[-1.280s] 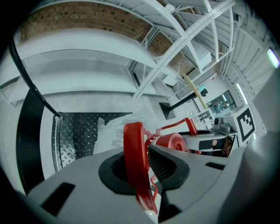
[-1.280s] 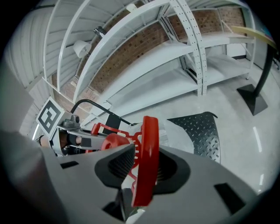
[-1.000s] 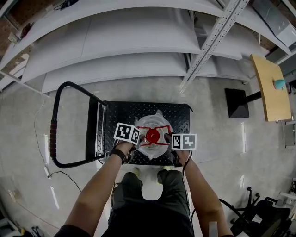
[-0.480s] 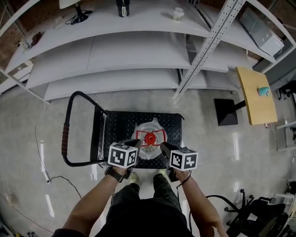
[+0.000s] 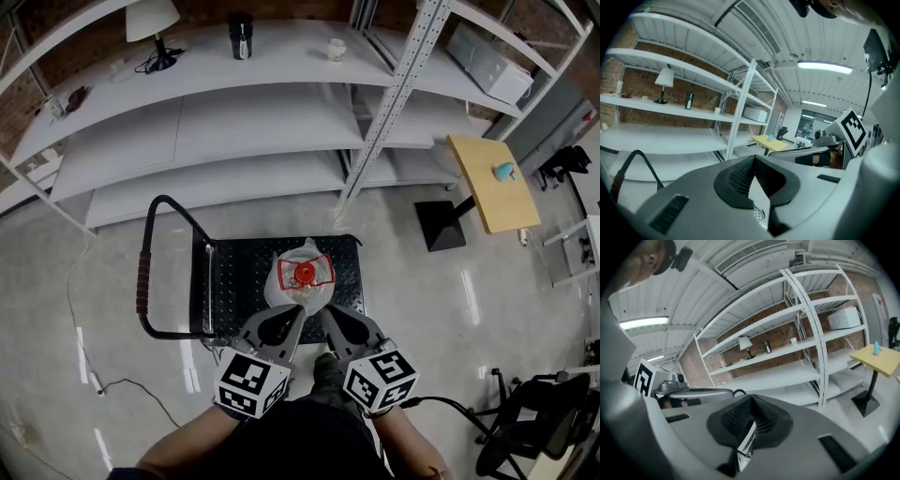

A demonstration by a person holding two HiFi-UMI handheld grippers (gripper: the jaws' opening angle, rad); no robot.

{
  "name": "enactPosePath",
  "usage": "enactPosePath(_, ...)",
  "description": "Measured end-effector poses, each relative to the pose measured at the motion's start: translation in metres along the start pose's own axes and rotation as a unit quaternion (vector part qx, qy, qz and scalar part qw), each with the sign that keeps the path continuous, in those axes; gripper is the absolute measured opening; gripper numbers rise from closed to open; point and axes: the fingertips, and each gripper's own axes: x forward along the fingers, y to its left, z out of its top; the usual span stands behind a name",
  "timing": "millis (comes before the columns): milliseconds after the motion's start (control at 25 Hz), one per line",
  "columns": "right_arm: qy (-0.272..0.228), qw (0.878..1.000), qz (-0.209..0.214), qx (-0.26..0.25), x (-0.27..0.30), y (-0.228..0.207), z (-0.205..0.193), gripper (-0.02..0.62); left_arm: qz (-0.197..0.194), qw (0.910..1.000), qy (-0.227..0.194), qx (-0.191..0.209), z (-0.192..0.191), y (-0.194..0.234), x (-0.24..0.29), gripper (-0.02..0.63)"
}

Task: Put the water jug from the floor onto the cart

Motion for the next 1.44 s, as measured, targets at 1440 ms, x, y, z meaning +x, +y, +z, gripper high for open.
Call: enactPosePath(1440,-0.115,0.983,0.017,-0.142,-0.464,0.227,-0.152,0.002,0.052,0.9947,-0.057,0.067,-0.126,-0.404,-0.329,0.003)
